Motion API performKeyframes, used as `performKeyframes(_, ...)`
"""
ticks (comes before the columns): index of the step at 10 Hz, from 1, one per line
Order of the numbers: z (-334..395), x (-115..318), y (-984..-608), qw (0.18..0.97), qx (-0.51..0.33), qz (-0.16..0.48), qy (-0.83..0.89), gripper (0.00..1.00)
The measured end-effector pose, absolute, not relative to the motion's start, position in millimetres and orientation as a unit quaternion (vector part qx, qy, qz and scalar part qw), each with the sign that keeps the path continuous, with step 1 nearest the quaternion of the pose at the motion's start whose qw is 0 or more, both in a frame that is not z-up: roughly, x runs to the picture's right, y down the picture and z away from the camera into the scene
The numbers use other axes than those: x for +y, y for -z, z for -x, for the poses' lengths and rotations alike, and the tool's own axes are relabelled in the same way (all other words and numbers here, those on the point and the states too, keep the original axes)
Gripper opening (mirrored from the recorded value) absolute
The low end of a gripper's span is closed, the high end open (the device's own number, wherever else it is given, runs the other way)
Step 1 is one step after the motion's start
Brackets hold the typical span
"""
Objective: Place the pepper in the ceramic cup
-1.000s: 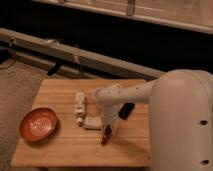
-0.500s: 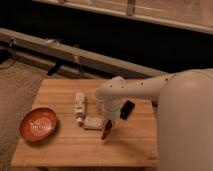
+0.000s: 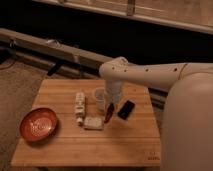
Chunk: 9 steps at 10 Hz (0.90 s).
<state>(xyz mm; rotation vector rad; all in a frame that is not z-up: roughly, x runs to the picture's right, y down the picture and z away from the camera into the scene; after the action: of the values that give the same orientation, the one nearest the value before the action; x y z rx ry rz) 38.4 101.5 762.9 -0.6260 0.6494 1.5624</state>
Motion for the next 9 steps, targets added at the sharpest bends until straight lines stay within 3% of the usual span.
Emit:
performKeyframes(5, -26.0, 20.1, -783.0, 0.664, 0.239, 0.233, -0.670, 0.00)
performKeyframes(9, -16.4, -9.8, -799.2, 0.683, 0.210, 0.210, -0.667, 0.00)
